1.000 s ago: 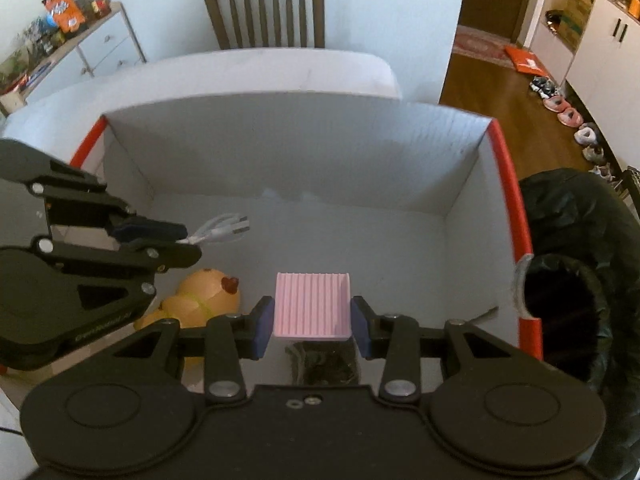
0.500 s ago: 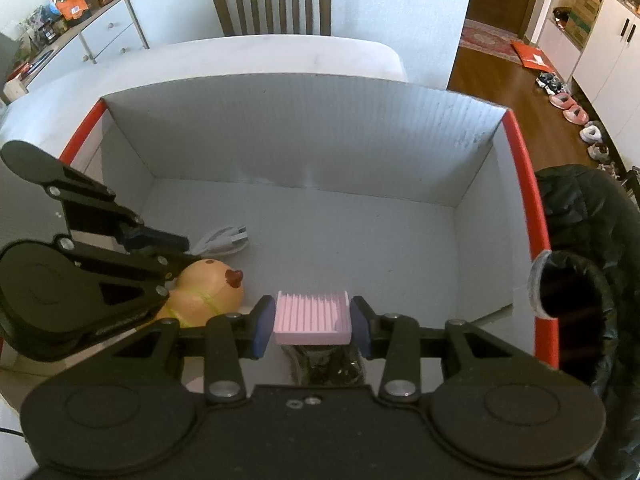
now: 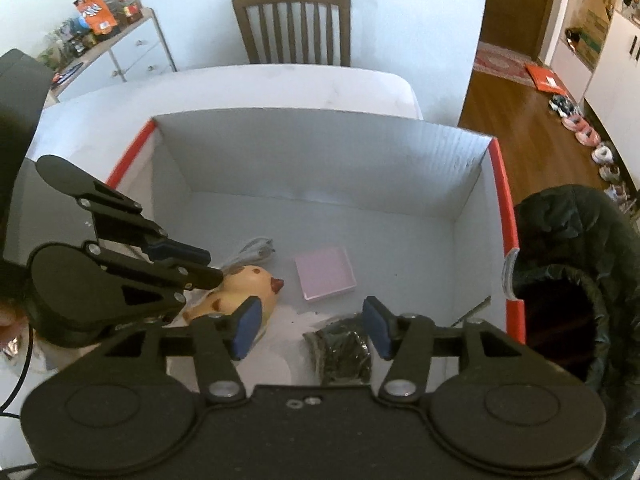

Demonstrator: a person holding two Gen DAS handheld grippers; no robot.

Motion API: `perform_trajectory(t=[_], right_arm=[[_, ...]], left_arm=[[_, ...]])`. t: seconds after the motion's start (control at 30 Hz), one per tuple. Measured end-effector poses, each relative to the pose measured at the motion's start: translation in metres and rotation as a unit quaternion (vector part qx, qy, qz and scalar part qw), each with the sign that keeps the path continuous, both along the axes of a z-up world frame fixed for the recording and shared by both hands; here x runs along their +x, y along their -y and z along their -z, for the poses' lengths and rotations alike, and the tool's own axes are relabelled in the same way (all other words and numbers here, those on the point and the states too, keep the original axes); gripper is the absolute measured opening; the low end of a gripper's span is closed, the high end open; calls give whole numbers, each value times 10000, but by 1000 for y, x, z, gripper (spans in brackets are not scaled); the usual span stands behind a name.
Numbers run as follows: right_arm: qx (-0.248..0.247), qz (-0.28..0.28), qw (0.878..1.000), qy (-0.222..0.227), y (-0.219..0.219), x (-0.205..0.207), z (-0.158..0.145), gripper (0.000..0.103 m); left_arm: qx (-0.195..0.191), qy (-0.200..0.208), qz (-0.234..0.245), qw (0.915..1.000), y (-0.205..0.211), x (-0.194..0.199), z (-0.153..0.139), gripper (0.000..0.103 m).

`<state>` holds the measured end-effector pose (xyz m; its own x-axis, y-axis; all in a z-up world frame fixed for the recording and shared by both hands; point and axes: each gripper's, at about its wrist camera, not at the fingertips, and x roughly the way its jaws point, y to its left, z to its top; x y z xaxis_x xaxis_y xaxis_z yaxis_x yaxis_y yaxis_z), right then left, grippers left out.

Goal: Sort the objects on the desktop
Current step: 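Raise both open grippers away from the box contents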

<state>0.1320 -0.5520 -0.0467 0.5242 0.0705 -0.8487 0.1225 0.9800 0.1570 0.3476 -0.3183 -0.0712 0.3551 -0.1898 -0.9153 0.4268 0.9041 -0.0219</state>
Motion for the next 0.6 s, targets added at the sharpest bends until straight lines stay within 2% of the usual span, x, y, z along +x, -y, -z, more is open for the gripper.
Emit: perform_trajectory(t=[0.27,0.6], right_arm=[[75,51,9997,224,-3,-17,-17,58],[14,-8,9986,536,-13,-42,-34,65]], left_arm=[[-352,381,67,9986,1,-25,-29,10],[-446,747,16,9962,-5,-55,-46,10]])
